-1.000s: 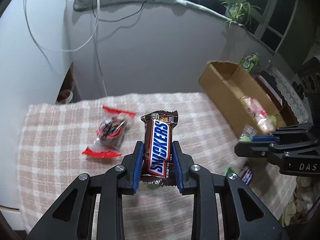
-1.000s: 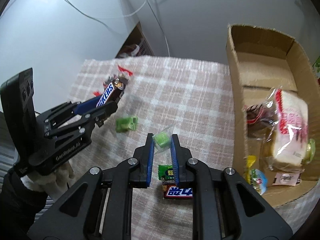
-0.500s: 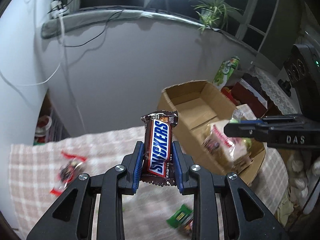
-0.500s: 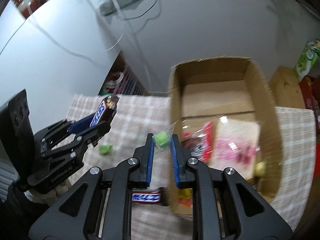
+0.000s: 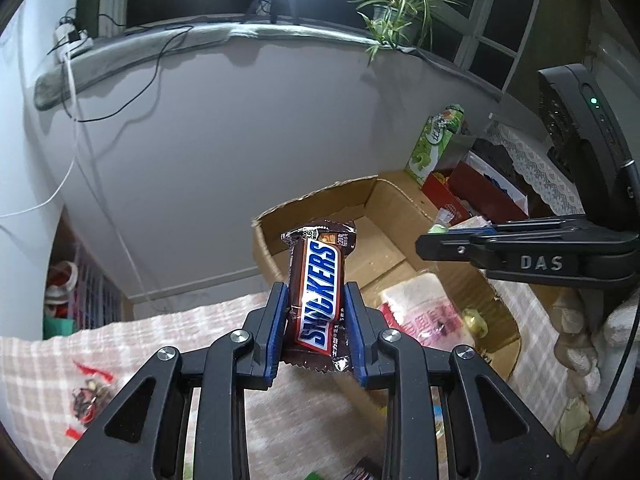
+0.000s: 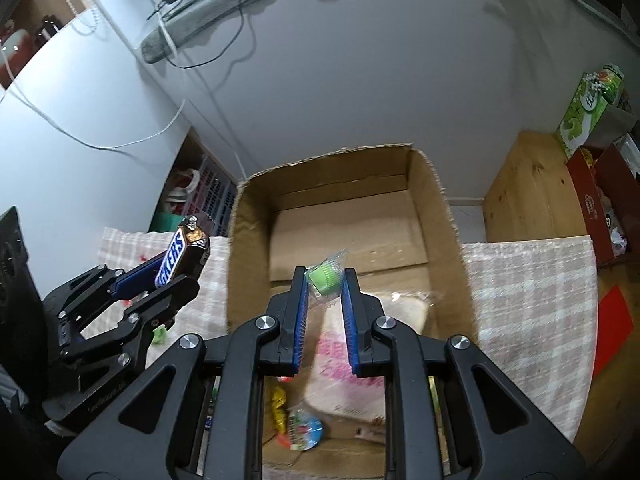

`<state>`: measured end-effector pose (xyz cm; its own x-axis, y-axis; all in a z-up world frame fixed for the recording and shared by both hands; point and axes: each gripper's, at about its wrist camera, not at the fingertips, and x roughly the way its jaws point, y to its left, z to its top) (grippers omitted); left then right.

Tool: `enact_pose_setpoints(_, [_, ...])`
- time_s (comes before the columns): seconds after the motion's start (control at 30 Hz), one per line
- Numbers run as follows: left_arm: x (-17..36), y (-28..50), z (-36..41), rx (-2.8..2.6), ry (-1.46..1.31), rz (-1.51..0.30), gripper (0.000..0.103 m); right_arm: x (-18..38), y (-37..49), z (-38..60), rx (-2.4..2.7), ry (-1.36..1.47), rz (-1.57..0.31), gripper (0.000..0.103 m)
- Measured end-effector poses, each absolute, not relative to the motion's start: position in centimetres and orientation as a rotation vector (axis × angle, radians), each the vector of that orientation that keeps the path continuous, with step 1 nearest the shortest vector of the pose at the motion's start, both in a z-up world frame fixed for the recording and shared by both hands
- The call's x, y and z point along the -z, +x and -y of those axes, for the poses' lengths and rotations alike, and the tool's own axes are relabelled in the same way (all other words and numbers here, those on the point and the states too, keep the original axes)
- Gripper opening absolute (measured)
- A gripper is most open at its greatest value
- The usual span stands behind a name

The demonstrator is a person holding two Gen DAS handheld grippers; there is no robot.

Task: Organize snacks
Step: 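Open both tools to drop the Snickers and green candy into the box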

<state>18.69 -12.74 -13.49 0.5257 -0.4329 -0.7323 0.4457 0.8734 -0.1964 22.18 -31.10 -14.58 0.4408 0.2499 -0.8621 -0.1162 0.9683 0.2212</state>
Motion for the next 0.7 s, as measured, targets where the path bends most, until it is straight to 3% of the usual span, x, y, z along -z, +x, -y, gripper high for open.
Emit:
enact_pose_setpoints(0.47, [13.7, 19.3, 14.7, 0.542, 0.045, -0.890, 0.027, 15.9, 23.6, 32.3, -0.203, 0.131, -1.120, 0.018])
enact_pose_setpoints(0.5, [13.7, 19.3, 14.7, 0.542, 0.046, -0.891, 0.028, 15.9, 23.5, 32.3, -0.199, 0.128, -1.123, 0.028])
enact_pose_setpoints(0.53, [13.7, 19.3, 14.7, 0.542, 0.046, -0.890, 0.028, 15.9, 23.5, 32.3, -0.196, 0.126, -1.121, 0.044])
enact_pose_setpoints(0.57, [13.6, 19.3, 14.7, 0.541, 0.045, -0.889, 0.028, 15.8, 23.4, 32.3, -0.191, 0.123, -1.113, 0.050])
enact_pose_setpoints(0.6, [13.6, 19.3, 14.6, 0.543, 0.043, -0.888, 0.028, 15.8, 23.2, 32.4, -0.190, 0.121, -1.108, 0.054])
enact_pose_setpoints(0.7, [13.6, 19.2, 14.2, 0.539, 0.040, -0.887, 0.028, 15.6, 23.0, 32.5, -0.193, 0.125, -1.106, 0.054])
